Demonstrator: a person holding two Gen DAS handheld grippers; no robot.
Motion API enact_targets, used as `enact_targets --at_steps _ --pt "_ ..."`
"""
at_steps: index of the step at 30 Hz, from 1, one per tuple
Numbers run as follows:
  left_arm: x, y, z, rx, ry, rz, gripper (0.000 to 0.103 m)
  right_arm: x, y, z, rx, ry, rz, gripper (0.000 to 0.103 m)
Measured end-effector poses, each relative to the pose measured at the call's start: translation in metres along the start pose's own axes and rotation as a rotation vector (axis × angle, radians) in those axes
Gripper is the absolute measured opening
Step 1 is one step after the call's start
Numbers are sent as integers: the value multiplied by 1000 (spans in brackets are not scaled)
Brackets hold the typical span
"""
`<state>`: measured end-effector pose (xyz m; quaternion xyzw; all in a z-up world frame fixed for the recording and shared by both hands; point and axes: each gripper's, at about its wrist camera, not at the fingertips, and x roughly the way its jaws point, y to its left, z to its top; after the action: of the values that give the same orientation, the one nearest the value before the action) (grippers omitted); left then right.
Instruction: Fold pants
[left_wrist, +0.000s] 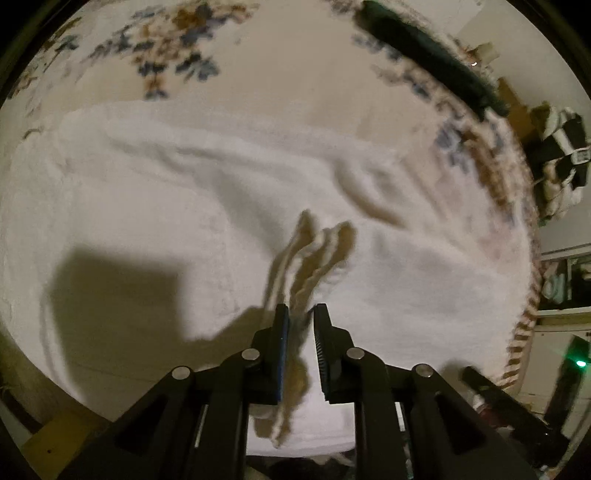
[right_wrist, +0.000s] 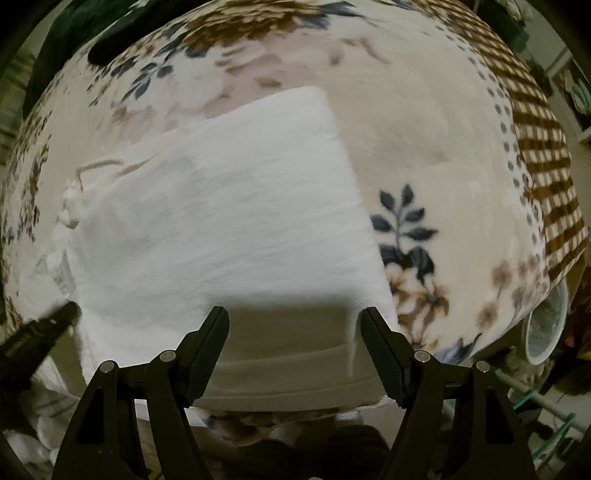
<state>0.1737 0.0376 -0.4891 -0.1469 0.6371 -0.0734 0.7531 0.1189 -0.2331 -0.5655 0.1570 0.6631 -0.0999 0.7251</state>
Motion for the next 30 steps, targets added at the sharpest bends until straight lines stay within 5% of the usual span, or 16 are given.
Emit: enact_targets --at_steps 3,4,5,12,19,25,30 --pt "-20 -6 -3 39 -33 28 53 -6 16 -3 -66 -37 -69 97" --pt "-28 -7 -5 47 -42 38 69 -8 20 -4 -78 -41 -80 97" --pt "-32 -6 -7 47 -49 42 74 -10 24 -6 -88 -45 -82 97" --pt "-70 25 -17 -26 -82 66 76 -45 54 -23 -154 -91 -101 97" --pt "-88 112 -34 -239 -101 137 76 -78 95 -35 -213 -122 -77 98" --pt "-72 207 -59 -577 -142 38 76 -71 126 -44 -261 -94 -57 98" --pt "-60 241 -62 -700 -195 -10 74 -50 144 -47 -282 -41 -51 98"
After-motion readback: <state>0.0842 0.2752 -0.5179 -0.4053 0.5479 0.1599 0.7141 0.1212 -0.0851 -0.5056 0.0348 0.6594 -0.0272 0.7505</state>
